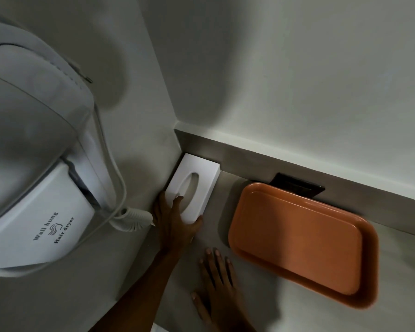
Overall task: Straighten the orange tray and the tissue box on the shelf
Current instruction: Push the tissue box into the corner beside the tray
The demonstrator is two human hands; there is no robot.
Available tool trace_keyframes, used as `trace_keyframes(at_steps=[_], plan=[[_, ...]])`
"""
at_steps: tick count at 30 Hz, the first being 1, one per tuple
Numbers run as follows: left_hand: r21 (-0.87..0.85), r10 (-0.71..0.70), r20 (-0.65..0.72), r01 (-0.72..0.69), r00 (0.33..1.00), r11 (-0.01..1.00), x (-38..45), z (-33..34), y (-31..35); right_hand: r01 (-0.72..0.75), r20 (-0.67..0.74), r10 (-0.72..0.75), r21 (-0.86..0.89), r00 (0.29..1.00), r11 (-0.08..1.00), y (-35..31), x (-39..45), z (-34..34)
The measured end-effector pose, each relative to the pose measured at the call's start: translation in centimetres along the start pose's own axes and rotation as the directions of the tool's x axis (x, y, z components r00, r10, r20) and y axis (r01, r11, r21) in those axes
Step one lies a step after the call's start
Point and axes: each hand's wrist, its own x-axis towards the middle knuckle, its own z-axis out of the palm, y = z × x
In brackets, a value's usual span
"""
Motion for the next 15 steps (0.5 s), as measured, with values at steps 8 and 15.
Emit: trace_keyframes(at_steps=[8,15], plan=[[-0.078,0.144,-0.074,-0.150,0.987,0.986,-0.8,1.0,-0.9,-0.023,0.045,0.021,0.036,0.999,0.999,-0.7,0.4,-1.3],[-0.076,0.411,-0.090,-0.418,0.907,0.905,-4.8,2.4,-4.6,-0.107,-0.152,0.222,0.543,0.963,0.833,-1.9,5.3,-6.6]])
